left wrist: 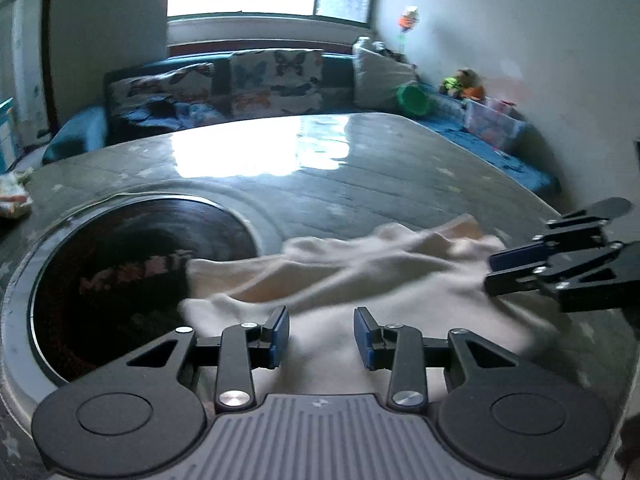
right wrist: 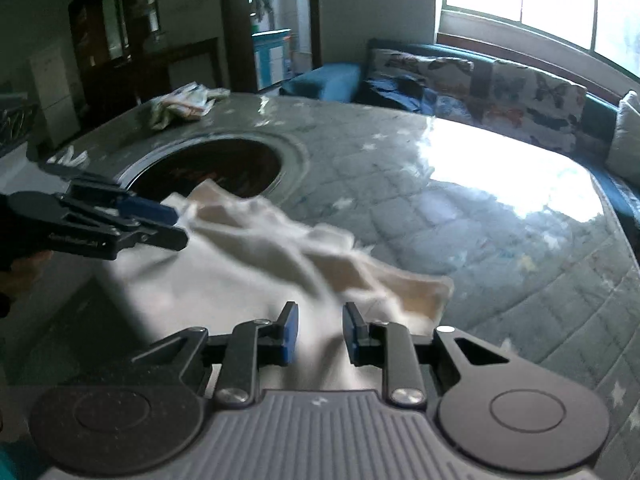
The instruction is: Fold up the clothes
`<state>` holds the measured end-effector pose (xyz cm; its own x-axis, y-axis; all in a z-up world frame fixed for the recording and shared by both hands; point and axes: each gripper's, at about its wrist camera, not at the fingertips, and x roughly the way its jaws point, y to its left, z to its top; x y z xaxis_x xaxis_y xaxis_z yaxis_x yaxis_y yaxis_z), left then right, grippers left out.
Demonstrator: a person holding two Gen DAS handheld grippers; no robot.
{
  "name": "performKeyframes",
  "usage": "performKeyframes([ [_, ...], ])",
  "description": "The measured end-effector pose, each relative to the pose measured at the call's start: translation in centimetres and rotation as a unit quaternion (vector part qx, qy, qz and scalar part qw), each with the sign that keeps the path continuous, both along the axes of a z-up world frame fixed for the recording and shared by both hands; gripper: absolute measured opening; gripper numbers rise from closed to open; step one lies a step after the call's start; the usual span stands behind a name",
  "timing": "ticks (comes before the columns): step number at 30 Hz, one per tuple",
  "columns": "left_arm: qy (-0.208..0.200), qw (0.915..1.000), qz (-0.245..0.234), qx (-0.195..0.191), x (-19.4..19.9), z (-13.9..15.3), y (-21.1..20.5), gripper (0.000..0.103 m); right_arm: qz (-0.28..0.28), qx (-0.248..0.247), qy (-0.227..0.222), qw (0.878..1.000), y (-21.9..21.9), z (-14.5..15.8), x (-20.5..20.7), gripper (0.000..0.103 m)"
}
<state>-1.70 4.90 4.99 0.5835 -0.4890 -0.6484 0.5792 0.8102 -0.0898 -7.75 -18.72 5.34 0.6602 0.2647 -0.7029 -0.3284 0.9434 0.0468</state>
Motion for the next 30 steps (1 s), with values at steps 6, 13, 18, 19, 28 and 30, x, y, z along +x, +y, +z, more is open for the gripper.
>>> performKeyframes([
  [6,0.005,0.9999,0.002,0.013,-0.6,-0.8,0.2,0.04,-0.031,0.006,-0.005,0.999,-1.6,-1.0,-1.4,0.024],
  [13,-0.002,0.9997,-0.008,0.022,-2.0,-1.0,0.2,0.042,-0.004,-0.001,-0.002,1.0,-0.8,-0.7,-3.6,0.021],
  [18,0.003,0.9998,-0.002,0.018,-2.2,-1.1,0.5,0.043,-0.029,0.0,-0.004,1.0,-1.6,-1.0,-3.9,0.019],
  [19,0.003,0.9998,-0.002,0.018,-2.2,-1.0,0.4,0.044,-0.028,-0.003,-0.011,1.0,-1.5,-0.7,-3.9,0.019],
  [28,0.007,0.9998,0.006,0.016,-2.4,-1.0,0.9,0.047,-0.014,0.006,-0.014,1.0,-0.5,-1.4,-1.8,0.019],
  [30,0.008,0.9999,0.01,0.012,-2.3,-0.7,1.2,0.047,-0.027,0.01,-0.013,0.999,-0.9,-1.4,-1.3,0.019],
])
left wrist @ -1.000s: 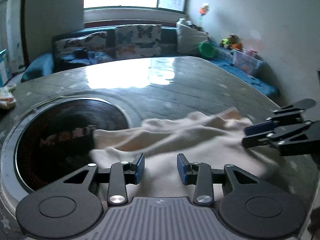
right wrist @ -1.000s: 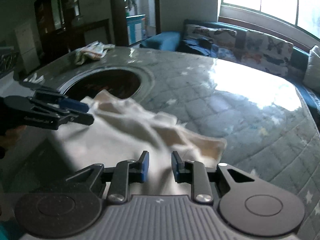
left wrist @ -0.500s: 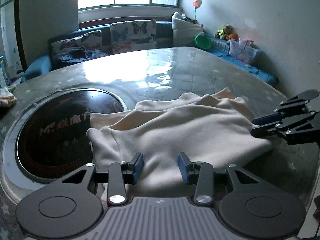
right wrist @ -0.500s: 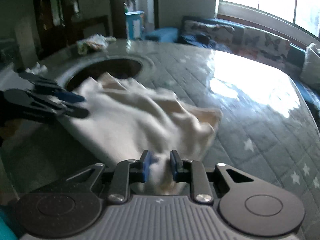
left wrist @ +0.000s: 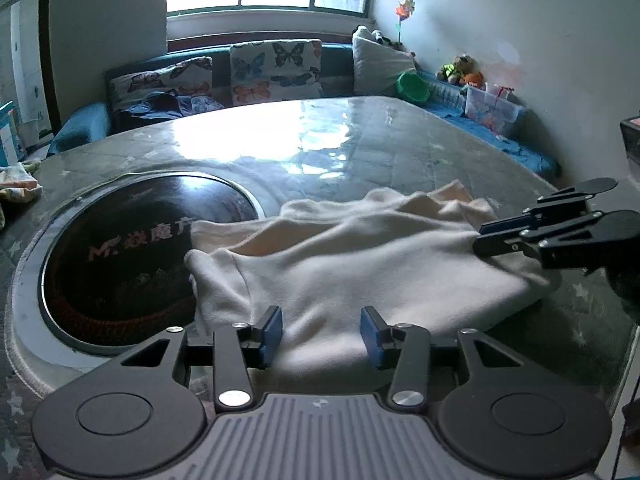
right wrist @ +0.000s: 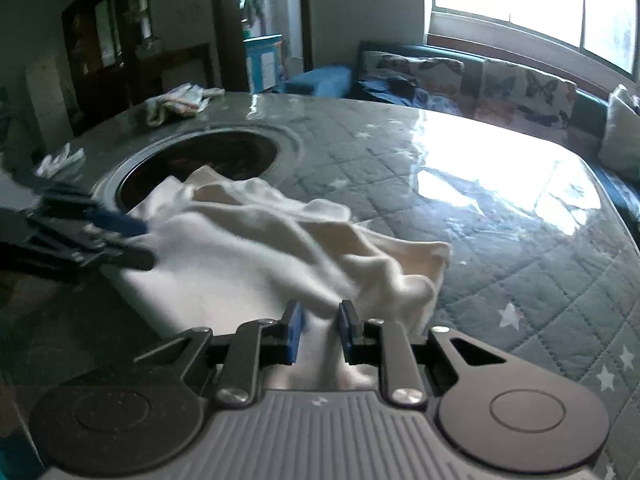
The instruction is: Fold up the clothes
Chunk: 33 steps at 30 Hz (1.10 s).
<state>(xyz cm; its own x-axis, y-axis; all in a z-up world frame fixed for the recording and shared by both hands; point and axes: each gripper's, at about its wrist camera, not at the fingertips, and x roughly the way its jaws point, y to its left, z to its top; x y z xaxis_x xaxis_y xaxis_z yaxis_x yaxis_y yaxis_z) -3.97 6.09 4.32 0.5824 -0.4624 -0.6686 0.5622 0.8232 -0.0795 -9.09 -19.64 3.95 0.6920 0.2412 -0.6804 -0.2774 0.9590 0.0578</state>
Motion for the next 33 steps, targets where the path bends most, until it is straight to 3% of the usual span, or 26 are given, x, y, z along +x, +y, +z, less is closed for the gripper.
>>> performKeyframes([
  [12,0.016,0.9988,0.044,-0.017,2.1,0.2,2.1,0.058,-0.009,0.007,-0.002,1.0,1.1,0.0,2.4,0.024],
  [16,0.013,0.9975,0.067,-0.017,1.9,0.7,2.9,0.064,0.025,-0.003,-0.016,1.0,3.1,1.3,0.8,0.024],
  [21,-0.004,0.9984,0.057,-0.004,0.3,0.7,2.5,0.068,0.083,-0.015,-0.012,0.996,6.4,1.1,-1.4,0.025],
  [26,-0.002,0.9981,0.061,0.006,-0.4,0.1,2.4,0.069,0.093,-0.045,-0.012,0.995,8.0,-0.2,-1.8,0.025],
  [30,0.003,0.9973,0.073,0.008,-0.5,-0.2,2.8,0.07,0.1,-0.037,-0.023,0.994,8.5,1.0,-1.9,0.025],
  [33,0.002,0.9968,0.077,0.024,-0.5,-0.7,2.7,0.071,0.109,-0.035,-0.009,0.993,9.2,0.2,-1.4,0.025],
])
